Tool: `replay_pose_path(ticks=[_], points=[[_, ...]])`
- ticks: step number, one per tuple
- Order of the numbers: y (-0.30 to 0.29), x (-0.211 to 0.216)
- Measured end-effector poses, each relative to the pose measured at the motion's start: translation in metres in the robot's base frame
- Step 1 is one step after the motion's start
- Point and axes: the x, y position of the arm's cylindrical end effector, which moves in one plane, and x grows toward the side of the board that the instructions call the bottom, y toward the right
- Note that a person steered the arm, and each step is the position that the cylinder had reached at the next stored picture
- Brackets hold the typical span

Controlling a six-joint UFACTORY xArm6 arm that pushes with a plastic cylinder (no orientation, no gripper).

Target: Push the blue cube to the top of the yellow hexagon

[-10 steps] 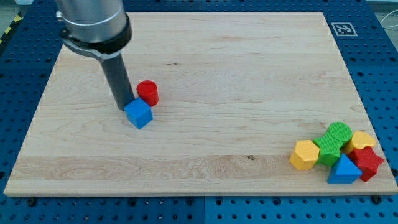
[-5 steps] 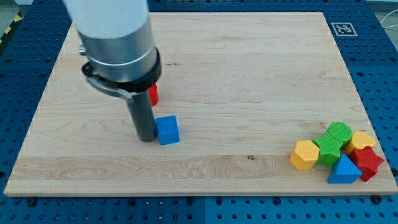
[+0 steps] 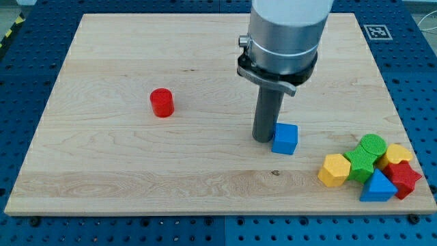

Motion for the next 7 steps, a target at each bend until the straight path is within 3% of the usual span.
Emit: replay_pose_path(ticks=[5,7], points=[[0.070,0.012],[0.072,0.012]])
